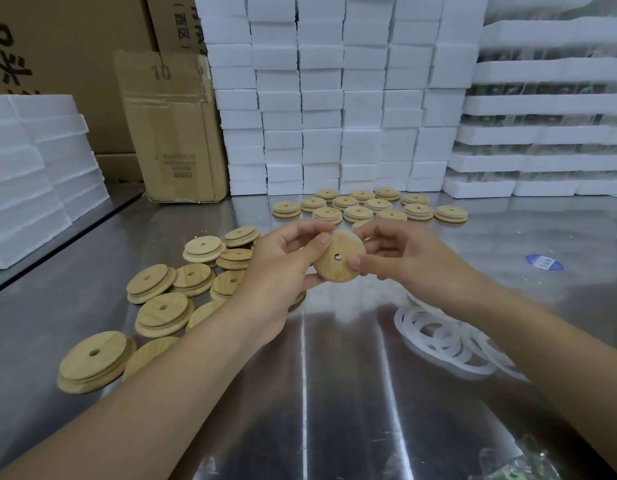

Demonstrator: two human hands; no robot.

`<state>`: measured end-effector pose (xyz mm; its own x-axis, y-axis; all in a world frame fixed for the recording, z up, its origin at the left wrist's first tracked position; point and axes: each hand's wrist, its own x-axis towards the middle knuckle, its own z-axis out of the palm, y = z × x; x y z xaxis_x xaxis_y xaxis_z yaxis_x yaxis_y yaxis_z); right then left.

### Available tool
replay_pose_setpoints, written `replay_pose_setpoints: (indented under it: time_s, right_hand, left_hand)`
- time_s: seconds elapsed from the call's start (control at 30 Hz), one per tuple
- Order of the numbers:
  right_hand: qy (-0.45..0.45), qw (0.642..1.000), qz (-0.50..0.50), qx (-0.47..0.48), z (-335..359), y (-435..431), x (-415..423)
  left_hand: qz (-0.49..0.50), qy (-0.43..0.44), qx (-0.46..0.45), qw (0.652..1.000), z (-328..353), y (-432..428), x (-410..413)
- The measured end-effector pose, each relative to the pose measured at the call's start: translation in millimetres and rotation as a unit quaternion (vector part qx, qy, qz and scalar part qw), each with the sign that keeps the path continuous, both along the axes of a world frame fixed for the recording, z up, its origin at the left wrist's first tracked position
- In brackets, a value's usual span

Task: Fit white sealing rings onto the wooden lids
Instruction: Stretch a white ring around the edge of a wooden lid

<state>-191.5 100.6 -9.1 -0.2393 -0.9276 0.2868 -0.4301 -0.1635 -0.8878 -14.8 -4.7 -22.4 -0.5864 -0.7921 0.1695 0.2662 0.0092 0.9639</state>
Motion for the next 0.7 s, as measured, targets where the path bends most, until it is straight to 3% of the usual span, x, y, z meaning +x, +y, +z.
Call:
replay_pose_setpoints:
  time_s: [0.3,0.43,0.6,0.7]
  right_hand:
    - [0.054,0.987,-0.047,0.142,-5.8,0.0,-16.0]
    - [0.247,0.943,-0.091,0.205,-8.6,0.2,-15.1]
    - [0.409,0.898,-0.110,0.117,-3.7,4.5,1.6]
    - [0.429,0.893,-0.096,0.101,-3.3,5.6,11.8]
  left_hand:
    - [0.091,-0.078,-0.084,0.989,2.7,1.8,2.0]
    - [0.115,-0.093,-0.085,0.985,2.2,2.2,1.4]
    - [0.150,-0.097,-0.091,0.980,4.0,0.3,2.9]
    - [0.165,-0.092,-0.085,0.978,4.6,-0.8,3.4]
